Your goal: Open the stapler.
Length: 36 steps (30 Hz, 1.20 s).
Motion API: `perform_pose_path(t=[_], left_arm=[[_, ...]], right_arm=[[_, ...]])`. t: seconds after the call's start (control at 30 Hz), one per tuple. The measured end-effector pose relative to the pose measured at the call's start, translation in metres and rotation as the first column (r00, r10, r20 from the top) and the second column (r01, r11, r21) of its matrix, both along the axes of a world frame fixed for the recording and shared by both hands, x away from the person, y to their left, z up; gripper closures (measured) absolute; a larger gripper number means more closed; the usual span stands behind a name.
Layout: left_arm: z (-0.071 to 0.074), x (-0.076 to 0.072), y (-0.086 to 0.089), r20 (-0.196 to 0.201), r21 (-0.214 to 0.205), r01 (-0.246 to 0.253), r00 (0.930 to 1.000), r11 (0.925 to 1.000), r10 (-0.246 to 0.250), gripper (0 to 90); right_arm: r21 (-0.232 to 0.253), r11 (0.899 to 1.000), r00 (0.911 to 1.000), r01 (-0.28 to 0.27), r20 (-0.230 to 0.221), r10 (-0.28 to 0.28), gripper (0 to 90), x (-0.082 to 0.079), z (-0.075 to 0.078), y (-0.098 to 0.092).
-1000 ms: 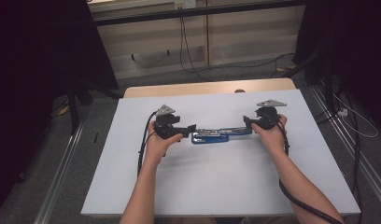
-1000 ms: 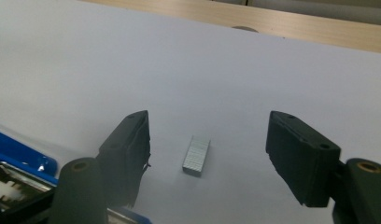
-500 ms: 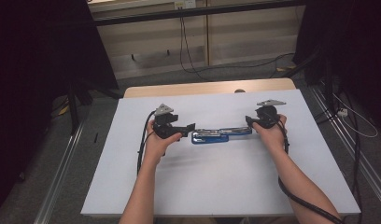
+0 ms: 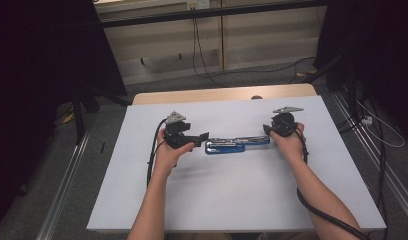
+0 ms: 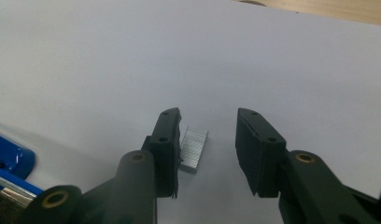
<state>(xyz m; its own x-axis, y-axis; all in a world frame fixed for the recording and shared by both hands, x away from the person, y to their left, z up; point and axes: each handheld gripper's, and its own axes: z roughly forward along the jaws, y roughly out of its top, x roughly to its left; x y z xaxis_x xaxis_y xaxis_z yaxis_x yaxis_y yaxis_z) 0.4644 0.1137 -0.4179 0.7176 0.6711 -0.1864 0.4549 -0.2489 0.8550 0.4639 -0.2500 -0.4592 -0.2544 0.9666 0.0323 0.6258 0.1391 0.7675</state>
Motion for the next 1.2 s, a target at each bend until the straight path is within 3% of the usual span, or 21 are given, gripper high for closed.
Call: perform_pose_path(t=[0.33, 0.57, 1.0, 1.2], left_arm=[[-0.0001, 0.0001, 0.0002, 0.0, 0.003, -0.001, 1.0, 1.0, 0.001, 9.9], [-0.0005, 0.0003, 0.0008, -0.004, 0.005, -0.006, 1.0, 1.0, 0.006, 9.9], [-0.0011, 0.0003, 0.0007, -0.008, 0.018, -0.002, 1.0, 0.9998, 0.002, 9.9], [0.0004, -0.0005, 0.0015, -0.007, 0.02, -0.003, 1.0, 0.9998, 0.003, 9.9]], right_arm=[[-0.013, 1.0, 0.9996, -0.015, -0.024, 0.015, 65.3, 0.0011, -0.0033, 0.0017], [-0.009, 0.999, 0.9989, -0.035, -0.032, 0.034, 77.9, -0.0003, -0.0058, -0.0002], [0.006, 0.998, 0.9978, -0.055, -0.038, 0.055, 78.3, -0.0011, -0.0074, -0.0051], [-0.014, 0.997, 0.9965, -0.072, -0.043, 0.072, 78.8, -0.0004, -0.0061, -0.0042]])
